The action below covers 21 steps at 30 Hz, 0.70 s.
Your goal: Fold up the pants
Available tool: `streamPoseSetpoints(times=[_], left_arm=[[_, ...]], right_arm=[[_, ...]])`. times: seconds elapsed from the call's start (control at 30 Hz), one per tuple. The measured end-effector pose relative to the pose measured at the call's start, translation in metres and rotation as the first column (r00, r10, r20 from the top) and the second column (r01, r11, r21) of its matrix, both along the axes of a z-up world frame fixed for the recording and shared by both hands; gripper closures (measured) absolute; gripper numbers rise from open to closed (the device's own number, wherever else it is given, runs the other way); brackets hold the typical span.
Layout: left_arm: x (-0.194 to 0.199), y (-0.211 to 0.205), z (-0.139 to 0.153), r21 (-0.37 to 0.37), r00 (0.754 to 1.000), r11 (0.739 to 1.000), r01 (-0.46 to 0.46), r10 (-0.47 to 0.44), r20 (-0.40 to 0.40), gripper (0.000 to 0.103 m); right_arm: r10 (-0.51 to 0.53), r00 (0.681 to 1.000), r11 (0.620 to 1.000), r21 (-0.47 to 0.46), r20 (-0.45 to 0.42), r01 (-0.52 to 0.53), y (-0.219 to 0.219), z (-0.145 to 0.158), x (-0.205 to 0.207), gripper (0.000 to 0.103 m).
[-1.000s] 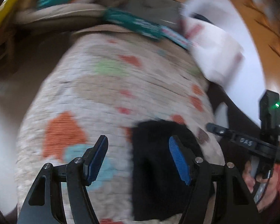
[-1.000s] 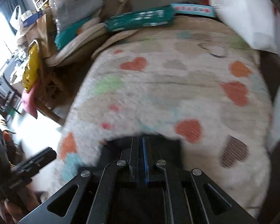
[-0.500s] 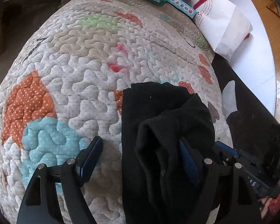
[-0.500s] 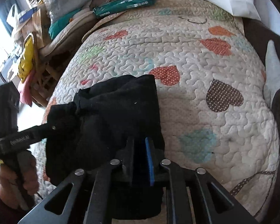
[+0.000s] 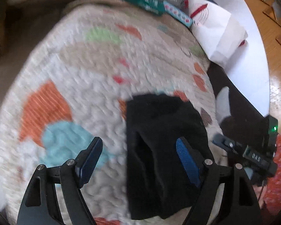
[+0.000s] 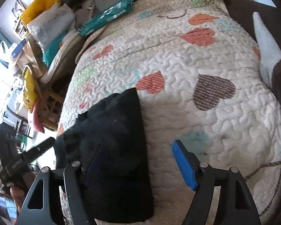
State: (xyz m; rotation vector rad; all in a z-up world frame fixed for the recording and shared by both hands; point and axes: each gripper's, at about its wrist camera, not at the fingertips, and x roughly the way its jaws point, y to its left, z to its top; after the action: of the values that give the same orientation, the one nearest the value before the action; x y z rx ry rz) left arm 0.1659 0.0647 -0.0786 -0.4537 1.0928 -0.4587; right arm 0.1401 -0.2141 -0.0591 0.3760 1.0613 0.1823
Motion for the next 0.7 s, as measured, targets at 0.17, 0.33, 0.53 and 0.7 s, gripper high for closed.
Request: streamPoseSetpoints(times=[0.17,0.33,0.53,0.7], left_arm=[[-0.007,-0.023,-0.021,-0.019,0.997,0.998,0.066,-0.067,-0.039,0.016],[-0.005,-0.043,-0.022,0.037,0.993,0.993,0.11,-0.111,0.03,0.001],[0.007,-0.051,-0.021,0.011,0.987,0.988,0.153,-0.153,0.037,0.055],[0.001,-0.052,-0.012,0.018,0.984,0.987,0.162,-0.163,0.068,0.065]], right_arm=[[0.024,0.998,0.999,0.034,-0.052,-0.022,0.007,-0.017,0.018,0.025],[0.056,0.995,0.992,0.119,-0.088,-0.045,0.016,-0.035,0.029,0.025],[0.061,0.991,0.977,0.212,-0.116,-0.035,0.02,-0.053,0.038,0.029],[0.123,0.989,0.977,0.184,-0.087,-0.105,0.029,-0.035,0.032,0.059]])
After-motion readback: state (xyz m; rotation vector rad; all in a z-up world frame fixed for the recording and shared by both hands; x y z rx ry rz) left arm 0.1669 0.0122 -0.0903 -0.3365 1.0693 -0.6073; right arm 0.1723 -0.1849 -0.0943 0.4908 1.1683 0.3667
